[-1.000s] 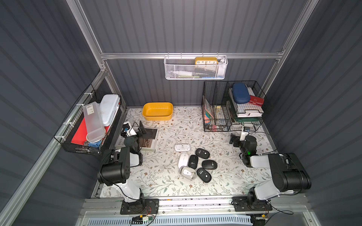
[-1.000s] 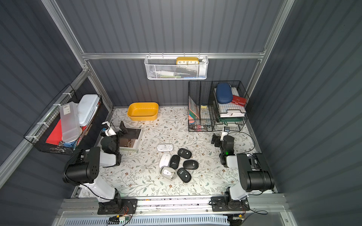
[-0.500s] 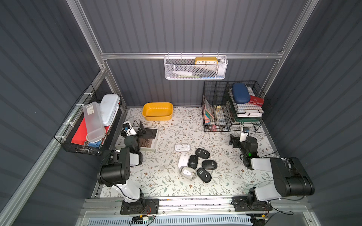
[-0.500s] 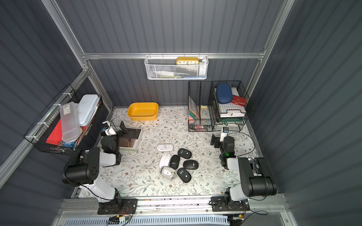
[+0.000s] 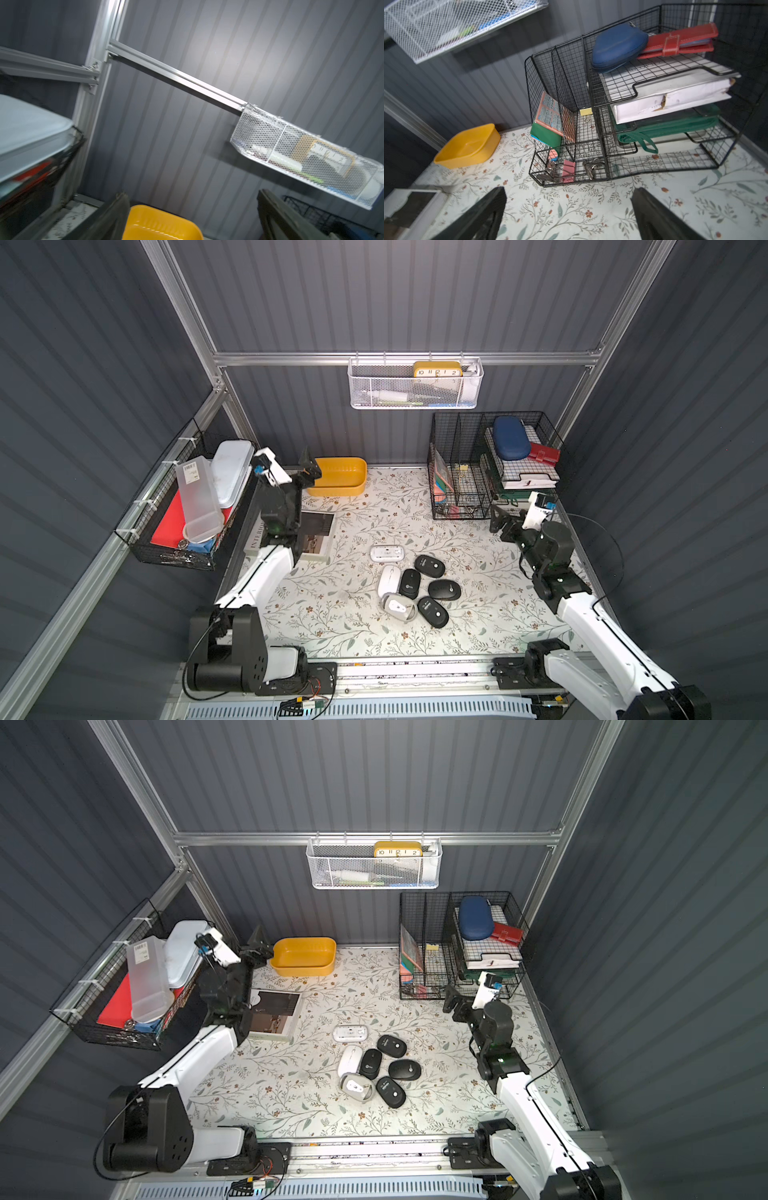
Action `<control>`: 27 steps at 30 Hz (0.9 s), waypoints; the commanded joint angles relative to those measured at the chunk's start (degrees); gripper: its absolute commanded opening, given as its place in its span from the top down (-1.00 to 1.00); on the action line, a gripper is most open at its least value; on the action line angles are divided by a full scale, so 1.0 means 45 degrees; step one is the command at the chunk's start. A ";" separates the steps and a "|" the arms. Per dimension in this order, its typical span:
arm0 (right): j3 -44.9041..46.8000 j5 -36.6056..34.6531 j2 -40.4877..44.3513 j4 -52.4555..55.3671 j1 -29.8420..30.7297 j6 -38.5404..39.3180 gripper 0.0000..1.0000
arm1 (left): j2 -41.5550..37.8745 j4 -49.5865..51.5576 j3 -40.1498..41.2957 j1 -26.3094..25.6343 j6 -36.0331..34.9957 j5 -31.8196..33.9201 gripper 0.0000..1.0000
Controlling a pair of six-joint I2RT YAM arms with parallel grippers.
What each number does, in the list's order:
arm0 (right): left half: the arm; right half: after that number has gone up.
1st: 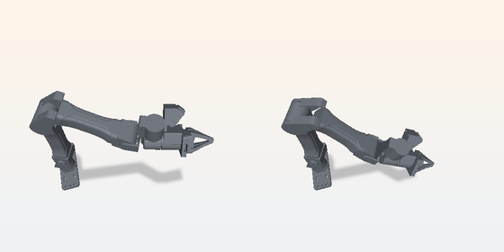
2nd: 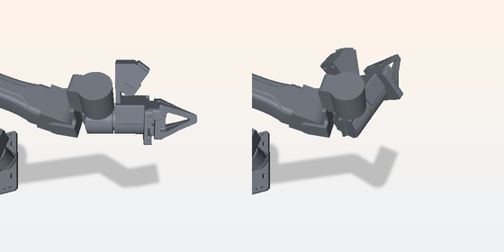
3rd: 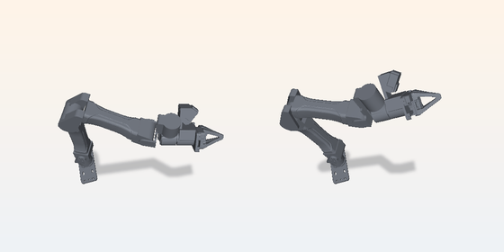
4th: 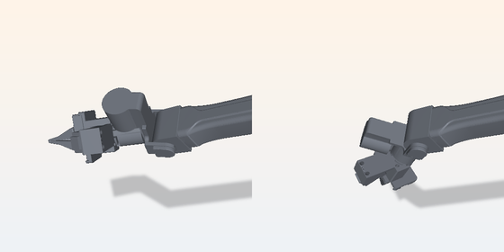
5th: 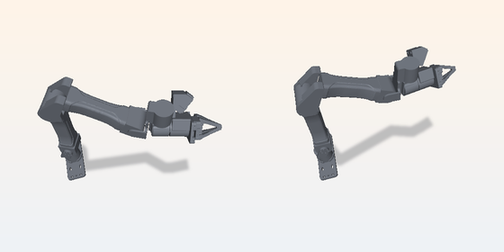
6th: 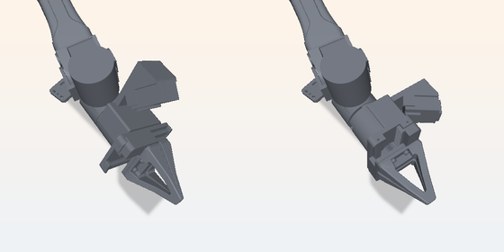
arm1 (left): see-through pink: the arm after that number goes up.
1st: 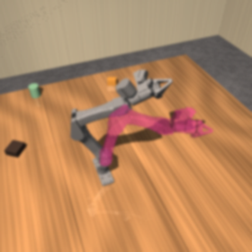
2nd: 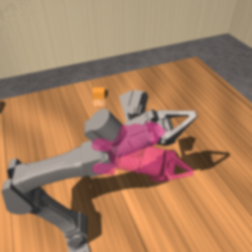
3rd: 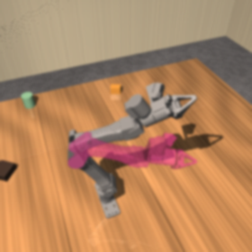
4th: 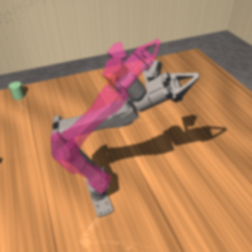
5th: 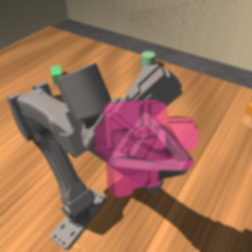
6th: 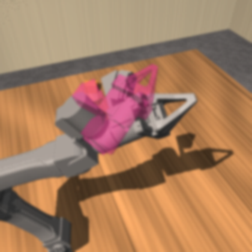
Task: Put the mouse in the storage box
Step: Move the storage box to the center of the board.
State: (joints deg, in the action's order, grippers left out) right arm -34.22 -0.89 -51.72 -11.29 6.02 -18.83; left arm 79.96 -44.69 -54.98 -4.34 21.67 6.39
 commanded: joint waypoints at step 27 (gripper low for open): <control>-0.1712 0.1779 -0.1862 0.4713 -0.1006 -0.2400 -0.98 | 1.3383 1.4181 -1.5929 -0.1388 0.0214 -0.1577 -0.99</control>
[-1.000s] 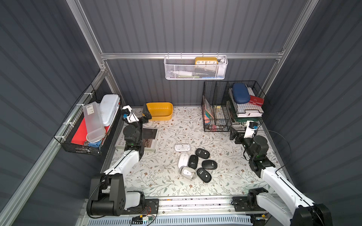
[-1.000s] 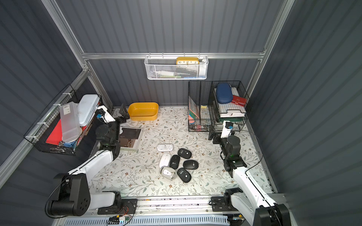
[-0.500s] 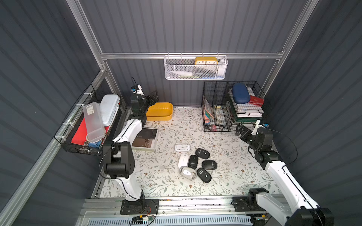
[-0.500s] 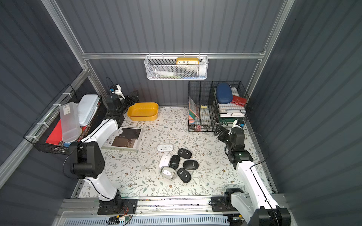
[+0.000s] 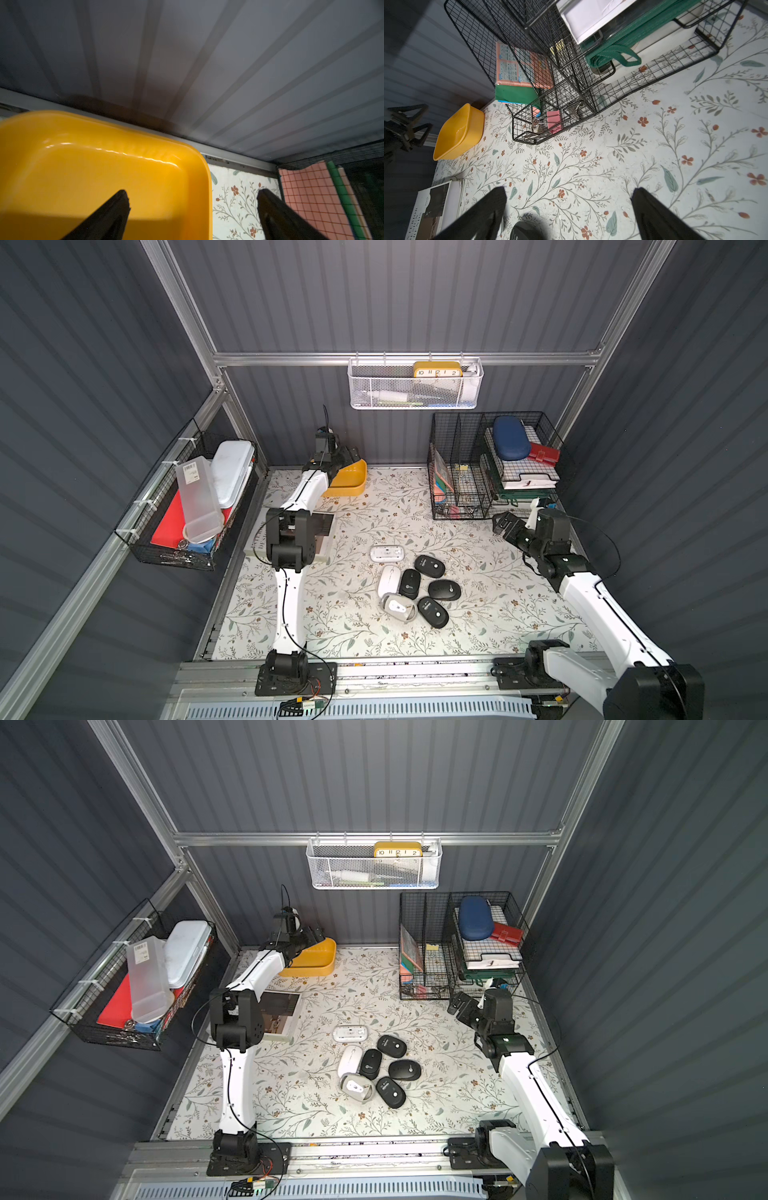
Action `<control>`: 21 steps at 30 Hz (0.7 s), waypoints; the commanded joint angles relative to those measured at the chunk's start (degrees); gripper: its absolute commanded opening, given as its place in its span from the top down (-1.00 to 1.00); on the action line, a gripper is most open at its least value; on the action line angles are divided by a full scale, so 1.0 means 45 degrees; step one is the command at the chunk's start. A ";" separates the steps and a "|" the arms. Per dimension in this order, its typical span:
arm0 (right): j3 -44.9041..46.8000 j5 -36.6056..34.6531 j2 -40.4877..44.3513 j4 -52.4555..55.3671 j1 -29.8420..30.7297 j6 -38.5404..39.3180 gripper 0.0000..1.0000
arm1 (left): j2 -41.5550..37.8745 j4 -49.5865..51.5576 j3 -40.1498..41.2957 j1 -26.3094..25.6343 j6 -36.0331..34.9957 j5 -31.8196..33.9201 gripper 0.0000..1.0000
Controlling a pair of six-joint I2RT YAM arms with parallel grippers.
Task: Put the mouse in the storage box
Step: Move the storage box to the center of the board.
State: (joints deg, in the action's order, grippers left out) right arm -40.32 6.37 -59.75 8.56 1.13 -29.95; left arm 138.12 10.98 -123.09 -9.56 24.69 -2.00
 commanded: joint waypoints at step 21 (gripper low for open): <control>-0.0944 -0.0175 -0.0424 0.0911 0.0607 -0.0094 -0.96 | 0.2065 0.2803 -0.1733 -0.1952 -0.0777 0.0772 -0.99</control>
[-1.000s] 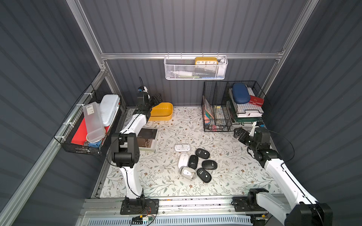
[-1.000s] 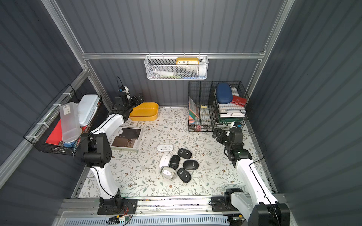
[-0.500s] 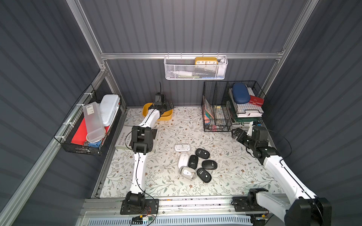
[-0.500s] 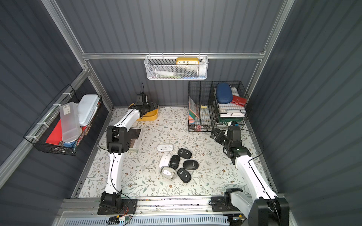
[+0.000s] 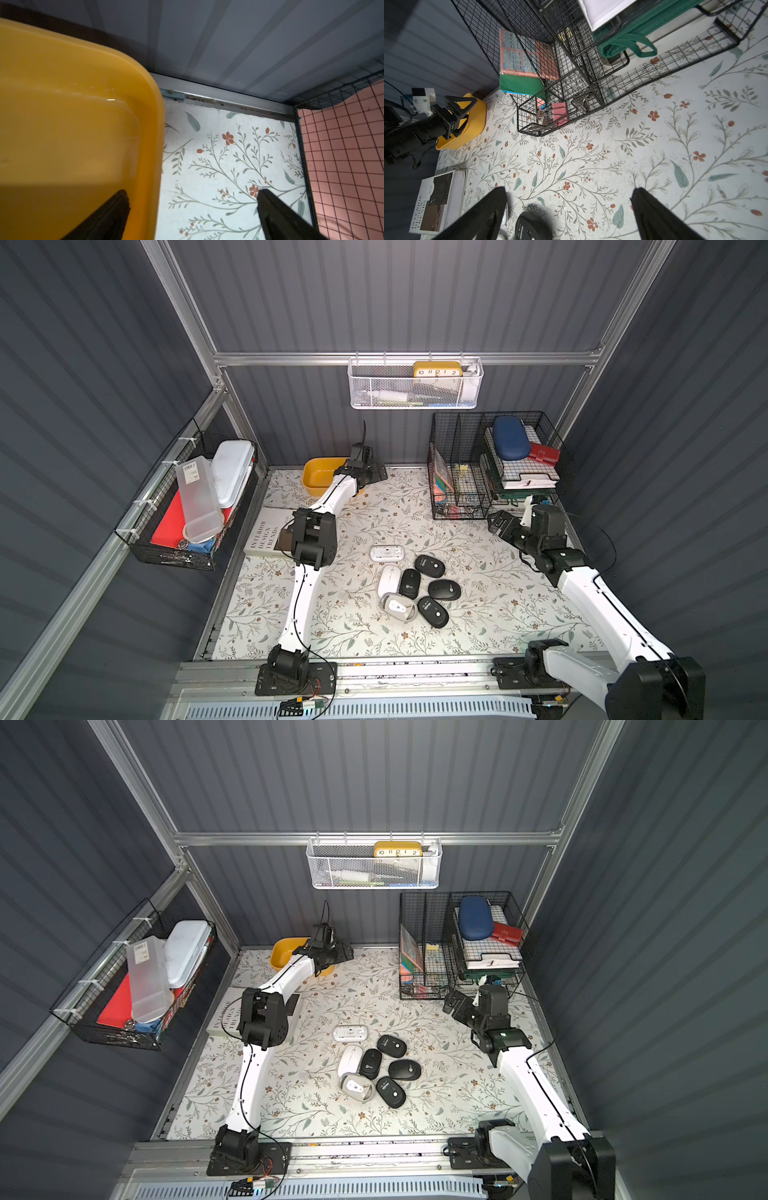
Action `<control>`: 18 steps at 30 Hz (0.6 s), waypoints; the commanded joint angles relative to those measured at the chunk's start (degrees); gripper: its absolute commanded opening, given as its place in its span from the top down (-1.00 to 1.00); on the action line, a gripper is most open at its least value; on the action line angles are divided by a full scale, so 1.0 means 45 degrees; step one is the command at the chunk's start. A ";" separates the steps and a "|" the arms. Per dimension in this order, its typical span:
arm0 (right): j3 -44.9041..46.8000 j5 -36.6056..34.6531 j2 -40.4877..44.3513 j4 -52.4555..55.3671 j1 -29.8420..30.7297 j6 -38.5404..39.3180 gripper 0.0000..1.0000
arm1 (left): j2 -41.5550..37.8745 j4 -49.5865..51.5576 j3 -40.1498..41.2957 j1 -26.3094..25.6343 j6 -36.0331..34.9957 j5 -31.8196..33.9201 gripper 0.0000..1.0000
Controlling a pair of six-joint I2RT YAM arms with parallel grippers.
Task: Put the mouse in the storage box
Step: Move the storage box to the center of the board.
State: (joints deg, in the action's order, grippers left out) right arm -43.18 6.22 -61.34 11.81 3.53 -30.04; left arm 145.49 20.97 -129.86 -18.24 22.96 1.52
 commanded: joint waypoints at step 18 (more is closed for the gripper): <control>-0.0386 -0.0461 -0.0206 0.0401 0.0114 -0.0244 -0.94 | -0.0517 0.1460 0.1404 -0.0964 -0.1327 0.0054 -0.98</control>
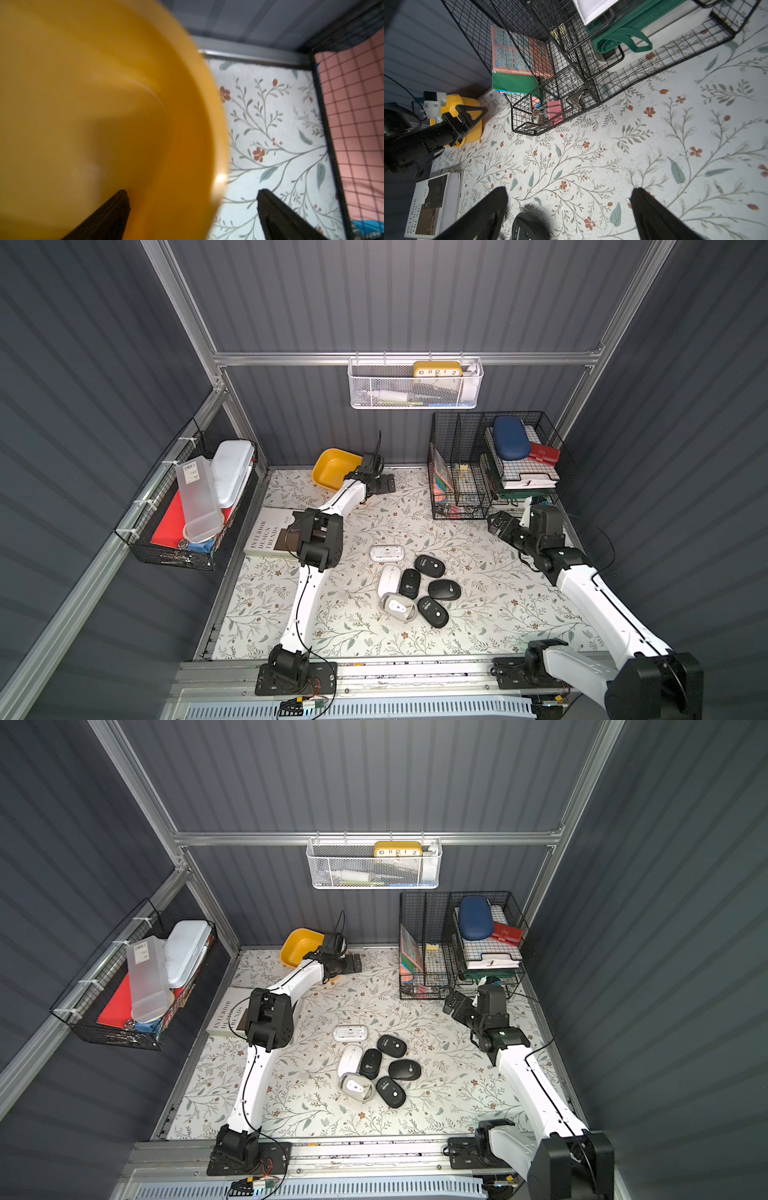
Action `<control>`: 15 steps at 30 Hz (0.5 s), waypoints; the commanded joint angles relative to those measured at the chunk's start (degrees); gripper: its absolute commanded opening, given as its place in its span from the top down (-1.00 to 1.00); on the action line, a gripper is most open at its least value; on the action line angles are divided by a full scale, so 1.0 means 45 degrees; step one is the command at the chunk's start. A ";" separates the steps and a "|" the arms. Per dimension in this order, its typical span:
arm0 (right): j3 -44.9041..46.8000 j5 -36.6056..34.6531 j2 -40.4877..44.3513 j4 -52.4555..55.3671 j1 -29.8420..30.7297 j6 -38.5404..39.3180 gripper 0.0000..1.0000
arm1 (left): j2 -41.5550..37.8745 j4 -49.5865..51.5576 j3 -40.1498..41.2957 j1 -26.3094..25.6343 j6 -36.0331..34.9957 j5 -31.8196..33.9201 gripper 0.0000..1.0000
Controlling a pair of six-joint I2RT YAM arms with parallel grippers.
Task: Put the mouse in the storage box
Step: Move the storage box to the center of the board.
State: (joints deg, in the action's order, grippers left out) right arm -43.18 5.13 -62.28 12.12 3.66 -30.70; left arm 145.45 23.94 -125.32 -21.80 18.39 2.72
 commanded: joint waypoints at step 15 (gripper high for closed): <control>-0.0828 -0.0253 -0.0437 0.0536 0.0144 -0.0202 -0.93 | -0.1660 0.0835 0.1755 -0.0705 -0.0110 -0.0358 -0.98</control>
State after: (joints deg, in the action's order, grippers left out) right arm -44.53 4.84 -64.53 13.43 3.97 -31.59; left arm 141.32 25.96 -119.87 -23.51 17.58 2.61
